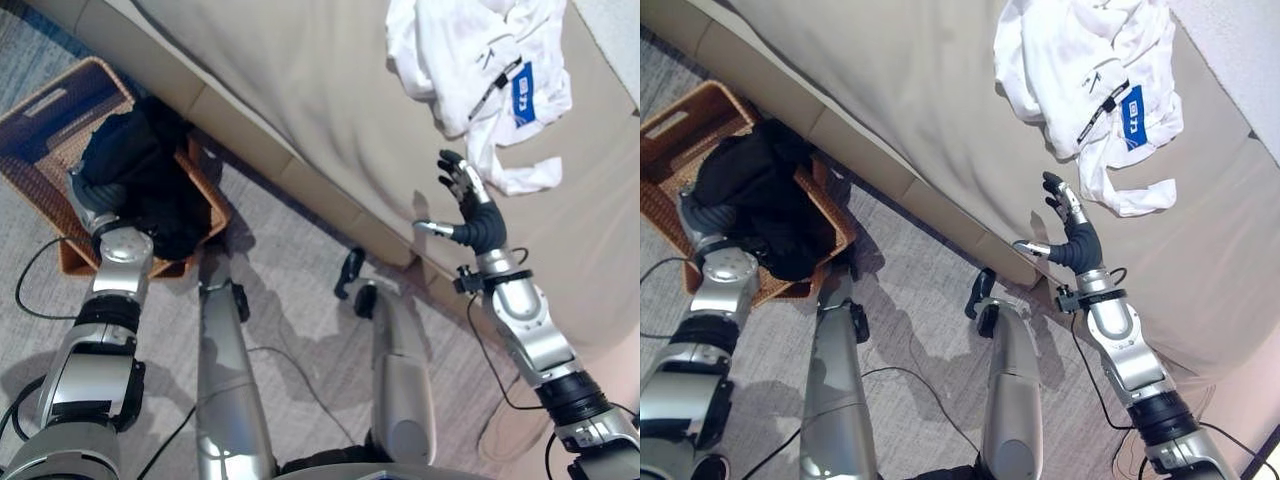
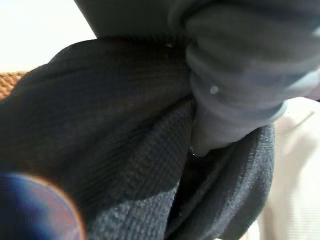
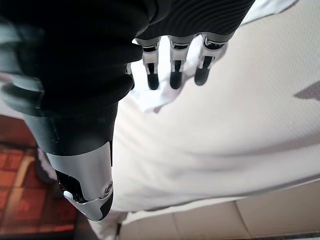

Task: Pick up clothes into the bucket

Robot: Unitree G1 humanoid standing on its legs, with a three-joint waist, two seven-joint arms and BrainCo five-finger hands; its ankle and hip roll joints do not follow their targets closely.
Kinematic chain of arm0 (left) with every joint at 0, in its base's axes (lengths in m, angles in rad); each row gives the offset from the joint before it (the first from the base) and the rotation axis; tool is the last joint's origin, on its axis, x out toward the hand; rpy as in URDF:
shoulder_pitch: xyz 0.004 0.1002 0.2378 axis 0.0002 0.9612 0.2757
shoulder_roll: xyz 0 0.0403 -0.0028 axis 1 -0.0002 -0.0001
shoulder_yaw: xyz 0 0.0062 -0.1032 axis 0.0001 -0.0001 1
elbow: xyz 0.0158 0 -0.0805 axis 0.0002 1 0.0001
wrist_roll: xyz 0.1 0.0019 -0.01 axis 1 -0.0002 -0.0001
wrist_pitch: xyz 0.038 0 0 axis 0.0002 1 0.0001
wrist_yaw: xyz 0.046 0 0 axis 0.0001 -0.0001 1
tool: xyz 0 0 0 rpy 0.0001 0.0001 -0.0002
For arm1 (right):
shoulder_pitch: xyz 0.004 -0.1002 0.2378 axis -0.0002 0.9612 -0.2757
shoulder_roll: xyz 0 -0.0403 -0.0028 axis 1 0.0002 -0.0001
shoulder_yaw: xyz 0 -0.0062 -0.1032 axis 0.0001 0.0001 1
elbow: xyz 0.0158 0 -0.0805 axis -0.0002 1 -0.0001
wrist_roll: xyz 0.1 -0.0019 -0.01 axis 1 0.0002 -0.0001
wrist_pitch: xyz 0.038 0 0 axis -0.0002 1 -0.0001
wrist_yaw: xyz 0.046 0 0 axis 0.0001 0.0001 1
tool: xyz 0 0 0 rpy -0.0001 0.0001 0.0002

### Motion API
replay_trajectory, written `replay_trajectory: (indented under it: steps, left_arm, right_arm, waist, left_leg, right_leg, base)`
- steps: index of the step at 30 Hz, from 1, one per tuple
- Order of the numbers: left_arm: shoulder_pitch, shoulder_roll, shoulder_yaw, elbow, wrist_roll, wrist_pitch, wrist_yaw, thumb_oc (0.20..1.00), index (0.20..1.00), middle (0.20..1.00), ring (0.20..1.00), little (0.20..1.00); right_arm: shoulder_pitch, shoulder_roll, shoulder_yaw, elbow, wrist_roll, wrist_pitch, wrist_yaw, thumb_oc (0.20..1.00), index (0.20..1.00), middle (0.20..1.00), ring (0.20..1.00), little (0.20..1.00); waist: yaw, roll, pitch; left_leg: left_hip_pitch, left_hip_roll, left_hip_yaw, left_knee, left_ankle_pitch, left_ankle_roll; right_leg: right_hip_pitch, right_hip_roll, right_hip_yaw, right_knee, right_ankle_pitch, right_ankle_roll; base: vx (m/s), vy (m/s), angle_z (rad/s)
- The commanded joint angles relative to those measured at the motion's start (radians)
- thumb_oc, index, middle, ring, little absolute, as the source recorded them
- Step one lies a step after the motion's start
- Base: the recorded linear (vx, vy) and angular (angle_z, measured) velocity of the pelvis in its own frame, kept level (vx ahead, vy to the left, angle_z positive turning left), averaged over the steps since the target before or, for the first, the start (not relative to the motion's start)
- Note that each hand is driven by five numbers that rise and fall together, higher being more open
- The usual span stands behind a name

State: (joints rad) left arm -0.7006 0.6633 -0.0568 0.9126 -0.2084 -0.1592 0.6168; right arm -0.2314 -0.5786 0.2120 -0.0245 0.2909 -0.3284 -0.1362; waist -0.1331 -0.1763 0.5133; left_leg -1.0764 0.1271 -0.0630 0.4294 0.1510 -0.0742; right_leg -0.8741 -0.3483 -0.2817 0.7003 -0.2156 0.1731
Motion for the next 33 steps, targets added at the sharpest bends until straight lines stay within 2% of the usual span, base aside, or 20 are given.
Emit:
replay_trajectory:
  steps: [1,14,15,16,18,27,28,29,30,32,33]
  left_arm:
    - [-0.022,0.039,0.048,0.040,0.030,0.001,0.019,0.200,0.200,0.200,0.200,0.200]
    - [-0.008,0.053,0.159,0.135,-0.103,0.002,0.071,0.200,0.200,0.200,0.200,0.200]
    - [-0.013,0.054,0.155,0.137,-0.107,0.001,0.066,0.448,0.448,0.448,0.448,0.448]
    - [-0.010,0.050,0.147,0.117,-0.105,0.002,0.066,1.000,1.000,1.000,1.000,1.000]
    - [-0.003,0.045,0.136,0.108,-0.112,-0.001,0.033,1.000,1.000,1.000,1.000,1.000]
    - [0.023,0.007,0.152,0.015,-0.133,-0.049,0.043,1.000,1.000,1.000,1.000,1.000]
    - [0.055,-0.021,0.159,-0.058,-0.154,-0.091,0.048,1.000,1.000,1.000,1.000,1.000]
    - [0.059,-0.023,0.160,-0.063,-0.153,-0.090,0.050,1.000,1.000,1.000,1.000,1.000]
    - [0.114,-0.075,0.166,-0.185,-0.167,-0.131,0.045,1.000,1.000,1.000,1.000,1.000]
    - [0.135,-0.096,0.176,-0.205,-0.182,-0.148,0.041,1.000,1.000,1.000,1.000,1.000]
    - [0.172,-0.149,0.188,-0.270,-0.235,-0.188,0.023,1.000,1.000,1.000,1.000,1.000]
  right_arm:
    - [0.016,-0.020,-0.051,-0.049,0.029,-0.057,0.008,1.000,1.000,1.000,1.000,1.000]
    - [0.029,-0.029,-0.037,-0.060,0.038,-0.052,0.003,1.000,1.000,1.000,1.000,1.000]
    - [0.029,-0.028,-0.033,-0.059,0.041,-0.051,0.003,1.000,1.000,1.000,1.000,1.000]
    - [0.029,-0.030,-0.036,-0.061,0.041,-0.051,0.002,1.000,1.000,1.000,1.000,1.000]
    - [0.026,-0.028,-0.040,-0.052,0.047,-0.048,0.000,1.000,1.000,1.000,1.000,1.000]
    - [0.025,-0.012,-0.059,-0.035,0.056,-0.047,-0.011,1.000,1.000,1.000,1.000,1.000]
    - [0.024,0.001,-0.067,-0.022,0.057,-0.046,-0.021,1.000,1.000,1.000,1.000,1.000]
    - [0.025,0.000,-0.066,-0.022,0.057,-0.046,-0.022,1.000,1.000,1.000,1.000,1.000]
    - [0.035,0.016,-0.089,-0.016,0.048,-0.041,-0.033,1.000,1.000,1.000,1.000,1.000]
    - [0.040,0.022,-0.096,-0.010,0.045,-0.039,-0.037,1.000,1.000,1.000,1.000,1.000]
    - [0.047,0.036,-0.111,0.005,0.030,-0.028,-0.045,1.000,1.000,1.000,1.000,1.000]
  waist:
    - [0.008,-0.027,-0.039]
    - [0.015,-0.032,-0.049]
    - [0.014,-0.033,-0.049]
    - [0.015,-0.033,-0.048]
    - [0.016,-0.030,-0.046]
    - [0.026,-0.021,-0.035]
    - [0.034,-0.017,-0.033]
    - [0.034,-0.016,-0.032]
    - [0.044,-0.006,-0.033]
    - [0.047,-0.002,-0.034]
    - [0.054,0.003,-0.040]
  left_leg:
    - [-0.001,0.029,0.008,0.204,-0.248,0.031]
    - [0.008,0.025,0.005,0.190,-0.249,0.032]
    - [0.011,0.024,0.004,0.190,-0.250,0.033]
    - [0.015,0.024,0.005,0.188,-0.250,0.033]
    - [0.025,0.025,0.009,0.184,-0.249,0.034]
    - [0.094,0.017,0.030,0.117,-0.229,0.032]
    - [0.115,0.013,0.037,0.098,-0.223,0.031]
    - [0.119,0.012,0.037,0.095,-0.222,0.031]
    - [0.142,0.005,0.043,0.068,-0.214,0.031]
    - [0.158,0.003,0.046,0.053,-0.210,0.031]
    - [0.191,-0.004,0.051,0.025,-0.204,0.030]
  right_leg:
    - [-0.015,-0.024,0.032,-0.106,0.184,0.049]
    - [0.005,-0.022,0.022,-0.122,0.190,0.053]
    - [0.007,-0.021,0.022,-0.122,0.190,0.053]
    - [0.012,-0.022,0.021,-0.124,0.191,0.054]
    - [0.020,-0.023,0.021,-0.128,0.193,0.054]
    - [0.070,-0.028,0.023,-0.173,0.218,0.061]
    - [0.088,-0.031,0.019,-0.191,0.228,0.063]
    - [0.091,-0.031,0.019,-0.193,0.229,0.064]
    - [0.112,-0.037,0.013,-0.210,0.238,0.065]
    - [0.128,-0.039,0.011,-0.221,0.242,0.066]
    - [0.154,-0.043,0.013,-0.245,0.258,0.069]
  base:
    - [0.00,0.000,0.00]
    - [0.00,0.000,0.00]
    - [0.00,0.000,0.00]
    - [0.00,0.000,0.00]
    - [0.00,0.000,0.00]
    - [0.00,0.000,0.00]
    - [0.00,0.000,0.00]
    - [0.00,0.000,0.00]
    - [0.00,0.000,0.00]
    - [0.00,0.000,0.00]
    - [0.02,0.000,0.04]
